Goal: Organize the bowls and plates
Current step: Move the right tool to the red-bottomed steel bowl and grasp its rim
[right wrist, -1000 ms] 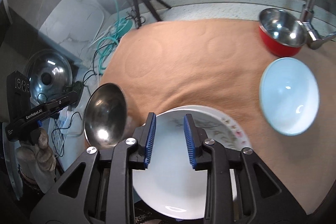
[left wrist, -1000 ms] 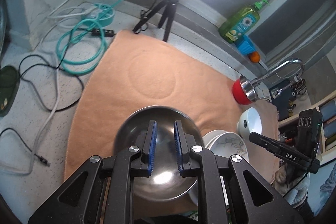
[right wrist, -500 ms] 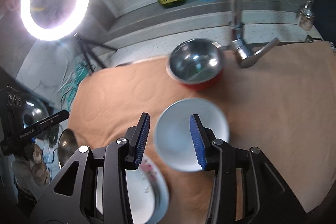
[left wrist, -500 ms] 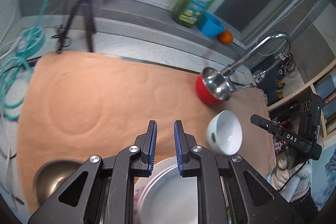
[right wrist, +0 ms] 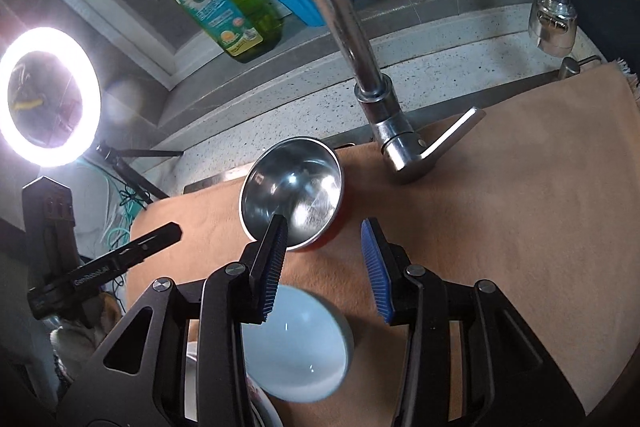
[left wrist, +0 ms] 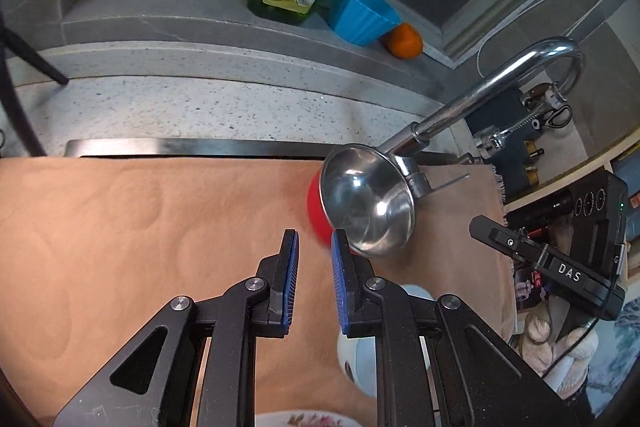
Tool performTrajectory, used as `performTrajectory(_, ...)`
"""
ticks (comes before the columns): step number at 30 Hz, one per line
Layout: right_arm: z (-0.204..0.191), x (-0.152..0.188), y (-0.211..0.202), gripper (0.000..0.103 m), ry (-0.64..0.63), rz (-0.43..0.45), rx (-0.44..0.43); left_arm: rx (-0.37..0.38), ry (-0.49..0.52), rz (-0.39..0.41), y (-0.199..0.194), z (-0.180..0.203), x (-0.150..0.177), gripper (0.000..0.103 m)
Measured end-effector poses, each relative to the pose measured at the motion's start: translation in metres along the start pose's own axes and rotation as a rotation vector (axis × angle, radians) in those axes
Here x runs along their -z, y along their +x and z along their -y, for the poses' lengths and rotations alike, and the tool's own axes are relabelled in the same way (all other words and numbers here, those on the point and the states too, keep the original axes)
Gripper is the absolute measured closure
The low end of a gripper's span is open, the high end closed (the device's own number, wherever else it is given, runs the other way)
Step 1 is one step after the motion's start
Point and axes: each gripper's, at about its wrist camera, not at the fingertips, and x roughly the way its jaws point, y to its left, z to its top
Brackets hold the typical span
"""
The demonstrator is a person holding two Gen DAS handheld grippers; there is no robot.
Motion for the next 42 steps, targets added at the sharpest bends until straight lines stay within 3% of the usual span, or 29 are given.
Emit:
performTrajectory(12, 0.012, -0.021, 0.053, 0.076, 0.052, -0.076, -0.015, 0.004, -0.036, -0.054, 0.040, -0.002, -0.029, 0.089)
performTrajectory(21, 0.023, -0.025, 0.065, 0.081, 0.072, -0.088, 0.001, 0.007, -0.020, -0.085, 0.056, 0.002, -0.034, 0.089)
performTrajectory(31, 0.022, -0.022, 0.079, 0.094, 0.078, -0.124, -0.009, 0.002, -0.001, -0.101, 0.069, 0.005, -0.033, 0.092)
performTrajectory(42, 0.015, -0.022, 0.078, 0.095, 0.064, -0.121, -0.003, 0.014, -0.009, -0.092, 0.062, 0.004, -0.031, 0.093)
